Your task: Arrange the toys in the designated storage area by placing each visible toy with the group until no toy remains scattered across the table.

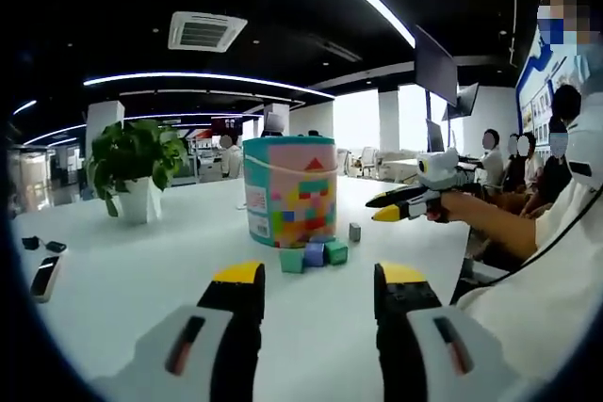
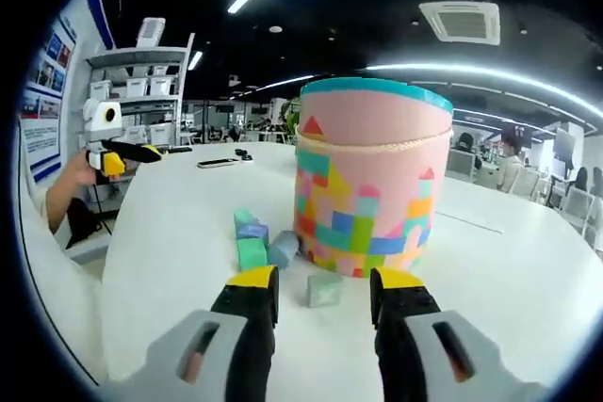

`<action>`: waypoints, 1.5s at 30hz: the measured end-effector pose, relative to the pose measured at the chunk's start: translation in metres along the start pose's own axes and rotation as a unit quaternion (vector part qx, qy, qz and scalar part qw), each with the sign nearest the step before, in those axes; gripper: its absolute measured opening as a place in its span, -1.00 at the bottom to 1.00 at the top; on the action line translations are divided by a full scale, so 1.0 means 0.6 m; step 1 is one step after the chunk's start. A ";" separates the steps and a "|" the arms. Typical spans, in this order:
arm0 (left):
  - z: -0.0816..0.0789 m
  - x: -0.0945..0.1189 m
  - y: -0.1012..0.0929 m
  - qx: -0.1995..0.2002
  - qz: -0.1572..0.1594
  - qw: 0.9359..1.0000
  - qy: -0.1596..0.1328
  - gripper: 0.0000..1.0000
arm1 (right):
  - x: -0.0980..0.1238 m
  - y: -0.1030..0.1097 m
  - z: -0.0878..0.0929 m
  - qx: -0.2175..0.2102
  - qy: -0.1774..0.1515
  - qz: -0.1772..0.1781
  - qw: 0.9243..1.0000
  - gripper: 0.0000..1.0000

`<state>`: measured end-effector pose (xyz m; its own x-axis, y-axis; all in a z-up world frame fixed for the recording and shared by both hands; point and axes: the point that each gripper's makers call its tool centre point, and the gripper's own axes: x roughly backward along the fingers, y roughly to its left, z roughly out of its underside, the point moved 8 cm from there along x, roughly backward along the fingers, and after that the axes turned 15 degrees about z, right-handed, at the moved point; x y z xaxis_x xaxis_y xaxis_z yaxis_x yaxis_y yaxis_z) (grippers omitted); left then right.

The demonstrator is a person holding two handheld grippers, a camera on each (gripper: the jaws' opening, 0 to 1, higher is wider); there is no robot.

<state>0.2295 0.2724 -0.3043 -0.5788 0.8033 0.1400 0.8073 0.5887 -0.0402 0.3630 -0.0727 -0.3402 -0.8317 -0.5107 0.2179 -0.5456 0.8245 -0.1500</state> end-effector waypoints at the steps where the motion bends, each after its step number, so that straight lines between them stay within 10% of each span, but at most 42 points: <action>1: 0.000 0.000 -0.001 -0.001 0.000 1.000 0.001 -0.05 | -0.002 -0.002 0.001 -0.005 0.002 -0.002 1.000 -0.21; 31: -0.021 0.009 0.003 -0.014 -0.007 1.000 -0.010 -0.07 | -0.060 0.004 0.036 0.049 0.067 -0.046 0.996 -0.48; 45: -0.021 -0.002 -0.004 -0.018 0.004 1.000 -0.013 -0.09 | -0.029 -0.003 -0.009 -0.049 0.022 -0.021 0.998 -0.61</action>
<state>0.2294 0.2688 -0.2918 -0.5749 0.8103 0.1136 0.8151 0.5793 -0.0064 0.3790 -0.0638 -0.3388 -0.8021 -0.5352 0.2651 -0.5648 0.8240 -0.0456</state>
